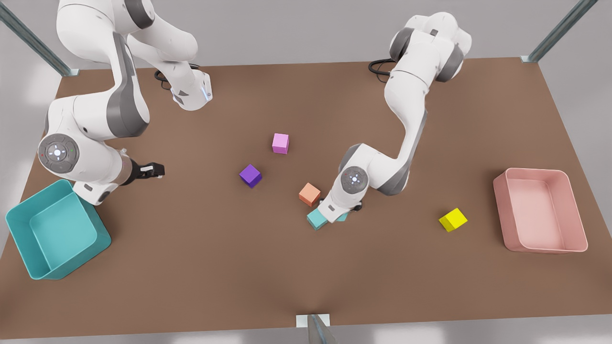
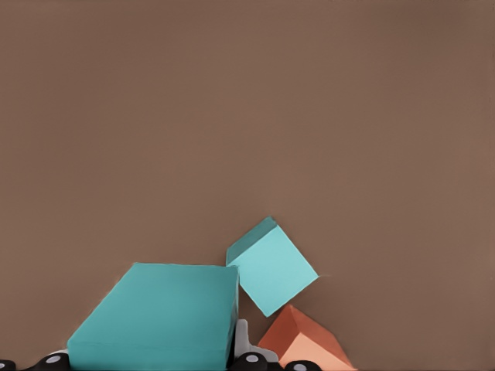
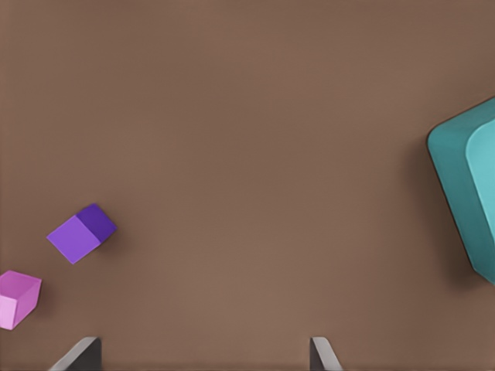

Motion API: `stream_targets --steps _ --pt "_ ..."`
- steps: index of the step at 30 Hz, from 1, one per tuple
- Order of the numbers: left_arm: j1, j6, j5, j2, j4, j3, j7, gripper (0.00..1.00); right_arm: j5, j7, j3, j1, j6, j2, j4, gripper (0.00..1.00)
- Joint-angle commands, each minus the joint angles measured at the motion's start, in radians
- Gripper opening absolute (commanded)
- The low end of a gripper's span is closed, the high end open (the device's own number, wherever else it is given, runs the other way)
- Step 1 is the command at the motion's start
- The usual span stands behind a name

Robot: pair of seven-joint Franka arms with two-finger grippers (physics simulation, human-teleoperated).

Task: Stack the two blue cubes on top of each other

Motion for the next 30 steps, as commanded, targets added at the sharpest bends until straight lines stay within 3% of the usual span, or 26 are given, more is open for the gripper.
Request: stream_targets --steps 1,26,27,28,30 --pt "-0.007 -0.057 -0.028 0.057 0.081 0.000 -0.264 0.52 0.001 -0.046 0.000 0.000 0.005 0.000 0.000 1.00" --pt "-0.052 0.016 -0.065 0.173 0.145 -0.001 -0.303 0.57 0.002 -0.046 0.000 -0.003 0.007 0.011 -0.003 1.00" --pt "-0.053 0.016 -0.065 0.173 0.145 -0.001 -0.301 0.67 0.002 -0.046 0.000 -0.002 0.007 0.012 -0.003 1.00" --pt "-0.058 0.017 -0.065 0.176 0.145 -0.001 -0.301 1.00 0.005 -0.046 0.000 -0.002 0.007 0.017 -0.002 1.00" --pt "-0.058 0.017 -0.065 0.178 0.147 -0.001 -0.301 1.00 0.005 -0.046 0.000 -0.002 0.008 0.017 -0.003 1.00"
